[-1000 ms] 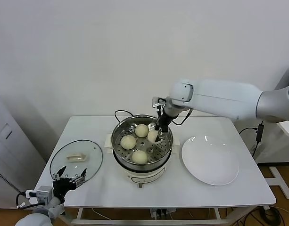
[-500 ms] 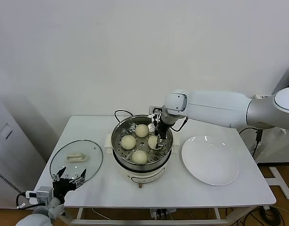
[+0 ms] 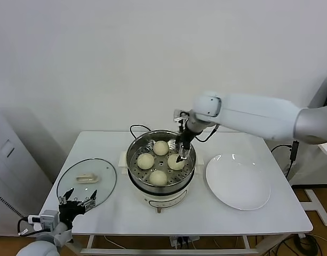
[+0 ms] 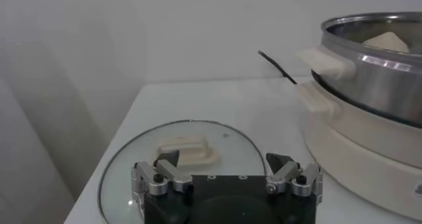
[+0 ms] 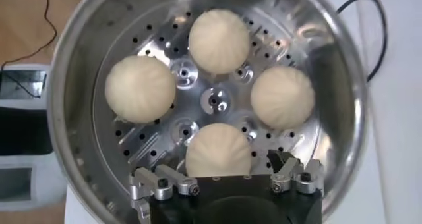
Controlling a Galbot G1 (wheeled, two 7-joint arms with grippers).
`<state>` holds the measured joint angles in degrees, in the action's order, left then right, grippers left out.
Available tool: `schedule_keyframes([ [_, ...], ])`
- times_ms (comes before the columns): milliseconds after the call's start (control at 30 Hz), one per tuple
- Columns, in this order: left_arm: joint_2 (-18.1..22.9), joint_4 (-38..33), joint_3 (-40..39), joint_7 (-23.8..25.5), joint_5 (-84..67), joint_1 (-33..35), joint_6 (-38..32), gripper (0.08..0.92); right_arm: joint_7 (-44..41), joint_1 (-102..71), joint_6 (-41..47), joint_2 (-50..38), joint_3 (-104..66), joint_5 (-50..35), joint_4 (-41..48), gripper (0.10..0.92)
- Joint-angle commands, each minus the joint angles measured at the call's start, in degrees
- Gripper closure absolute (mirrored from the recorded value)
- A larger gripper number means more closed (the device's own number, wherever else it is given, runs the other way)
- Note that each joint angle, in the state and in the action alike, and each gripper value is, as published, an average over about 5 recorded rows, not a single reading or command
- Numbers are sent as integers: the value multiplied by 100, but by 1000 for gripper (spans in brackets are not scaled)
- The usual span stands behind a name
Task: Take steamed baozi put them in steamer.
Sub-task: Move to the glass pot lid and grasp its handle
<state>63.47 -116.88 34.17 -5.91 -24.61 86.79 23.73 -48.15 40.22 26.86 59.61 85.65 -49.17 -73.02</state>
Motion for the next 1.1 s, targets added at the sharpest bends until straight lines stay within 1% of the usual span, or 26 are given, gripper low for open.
schedule_keyframes([
  [33, 26, -22, 46, -30, -87, -68, 57, 177, 1009, -814, -228, -1817, -2020, -427, -277, 203],
  [100, 19, -18, 62, -38, -114, -103, 67, 177, 1632, -1492, -363, -2195, -2898, -539, -348, 203],
  [200, -4, -8, 75, -51, -154, -158, 80, 177, 2243, -2726, -766, -2584, -4302, -481, -459, 203],
  [400, -1, 4, 46, -51, -165, -212, 28, 177, 2951, -4931, -1338, -2982, -6734, 125, -738, 203],
  [500, 10, 39, 83, -54, -166, -208, -49, 177, 3229, -6080, -1665, -2887, -7866, 359, -865, 203],
  [633, 13, 16, 93, -45, -126, -198, -151, 177, 3242, -7683, -2173, -2349, -9534, 696, -943, 203],
  [800, -34, -19, 117, -14, 73, -184, -386, 177, 3056, -9150, -2753, -1129, -11507, 1300, -942, 203],
  [933, -121, -19, 153, 24, 152, -200, -478, 177, 2923, -9932, -3034, -351, -12394, 1731, -1042, 203],
  [1100, -238, 34, 128, 55, 667, -148, -589, 177, 2557, -10677, -3283, 488, -12969, 1993, -1108, 203],
])
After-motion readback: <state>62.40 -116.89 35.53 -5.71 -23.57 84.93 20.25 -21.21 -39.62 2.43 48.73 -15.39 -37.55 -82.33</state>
